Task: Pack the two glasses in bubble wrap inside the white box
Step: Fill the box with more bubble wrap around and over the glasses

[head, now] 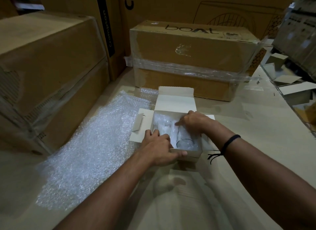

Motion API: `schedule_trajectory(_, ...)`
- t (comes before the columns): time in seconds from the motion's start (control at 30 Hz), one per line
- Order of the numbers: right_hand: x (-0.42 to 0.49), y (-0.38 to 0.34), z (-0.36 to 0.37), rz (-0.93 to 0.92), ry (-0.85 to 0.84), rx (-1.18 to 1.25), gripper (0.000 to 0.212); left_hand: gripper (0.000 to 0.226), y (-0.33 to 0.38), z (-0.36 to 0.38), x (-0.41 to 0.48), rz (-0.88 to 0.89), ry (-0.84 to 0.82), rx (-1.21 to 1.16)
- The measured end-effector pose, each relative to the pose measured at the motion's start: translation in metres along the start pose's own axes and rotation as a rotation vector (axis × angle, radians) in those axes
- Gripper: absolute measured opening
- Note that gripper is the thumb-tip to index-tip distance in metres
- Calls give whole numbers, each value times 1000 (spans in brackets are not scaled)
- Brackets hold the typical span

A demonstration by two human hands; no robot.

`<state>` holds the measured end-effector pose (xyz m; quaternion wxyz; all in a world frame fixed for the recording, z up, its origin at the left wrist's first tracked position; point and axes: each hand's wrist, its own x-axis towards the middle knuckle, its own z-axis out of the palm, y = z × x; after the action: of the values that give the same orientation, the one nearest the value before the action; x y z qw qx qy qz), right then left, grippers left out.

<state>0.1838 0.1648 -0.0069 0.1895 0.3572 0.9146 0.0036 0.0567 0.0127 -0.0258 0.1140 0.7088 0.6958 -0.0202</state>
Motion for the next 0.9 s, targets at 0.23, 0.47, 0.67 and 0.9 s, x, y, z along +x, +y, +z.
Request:
schedule_trajectory(0.23,-22,8,-3,53,68,-29,48,89,-16,-12,-15,34,97,-14)
schedule_trajectory(0.47,-15,3,-6,63,-59,-84,54,109,-16,-16,-12,18,-51,135)
schedule_trajectory(0.67,-16,1,-17,48,-47,141,72,96,-28,-14,-21,37,50,131)
schedule_trajectory(0.9,-1,-8,-5,19,-136,-35,67,102,-22,-9,-18,-11,-78,132)
